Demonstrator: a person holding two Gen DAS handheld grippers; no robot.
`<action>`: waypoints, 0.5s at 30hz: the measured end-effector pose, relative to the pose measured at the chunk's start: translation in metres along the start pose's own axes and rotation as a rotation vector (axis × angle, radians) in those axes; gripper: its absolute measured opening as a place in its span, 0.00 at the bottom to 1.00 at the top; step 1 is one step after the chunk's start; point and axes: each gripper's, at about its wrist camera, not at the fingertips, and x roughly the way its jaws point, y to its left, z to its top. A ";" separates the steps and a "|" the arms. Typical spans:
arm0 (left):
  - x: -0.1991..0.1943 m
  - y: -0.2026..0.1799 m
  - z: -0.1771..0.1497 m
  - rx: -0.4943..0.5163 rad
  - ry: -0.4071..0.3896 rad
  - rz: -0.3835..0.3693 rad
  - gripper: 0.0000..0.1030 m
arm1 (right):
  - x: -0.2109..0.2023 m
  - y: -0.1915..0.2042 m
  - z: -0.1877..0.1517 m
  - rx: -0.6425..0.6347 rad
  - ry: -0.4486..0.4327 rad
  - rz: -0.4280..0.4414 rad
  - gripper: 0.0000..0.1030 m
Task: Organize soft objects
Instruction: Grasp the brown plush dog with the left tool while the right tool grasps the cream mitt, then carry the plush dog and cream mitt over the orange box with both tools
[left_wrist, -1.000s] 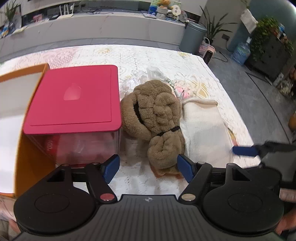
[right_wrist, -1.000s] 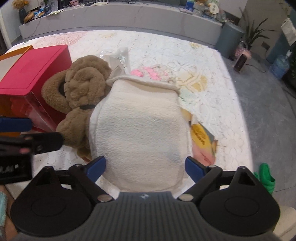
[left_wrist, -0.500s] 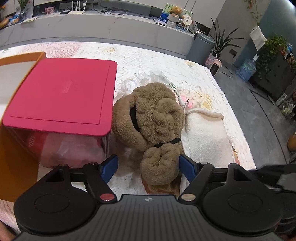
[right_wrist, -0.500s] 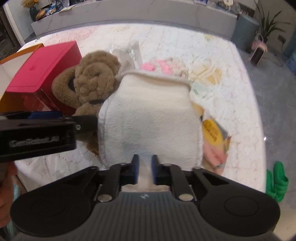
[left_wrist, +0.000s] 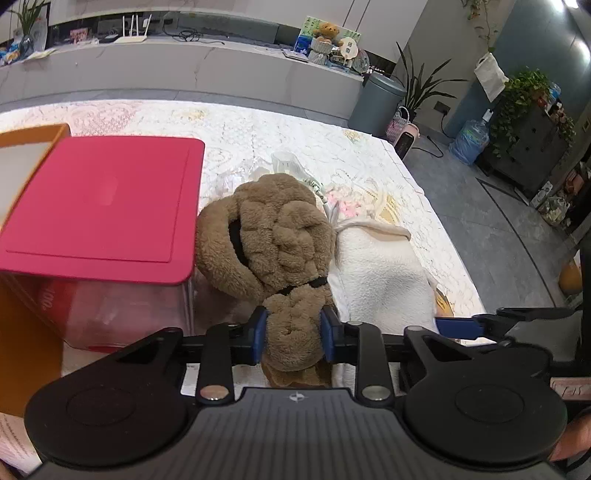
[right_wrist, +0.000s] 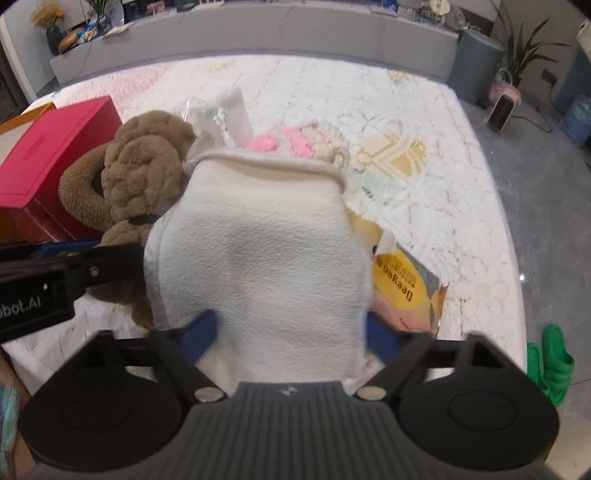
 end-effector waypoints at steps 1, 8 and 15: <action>-0.001 0.002 0.001 -0.008 0.003 -0.007 0.30 | -0.002 0.000 0.000 -0.006 -0.002 -0.031 0.44; -0.017 0.001 0.001 0.008 -0.018 -0.007 0.28 | -0.026 -0.015 -0.006 0.039 -0.031 0.002 0.16; -0.045 -0.001 -0.011 0.066 -0.027 0.038 0.26 | -0.067 -0.005 -0.014 0.001 -0.071 -0.035 0.15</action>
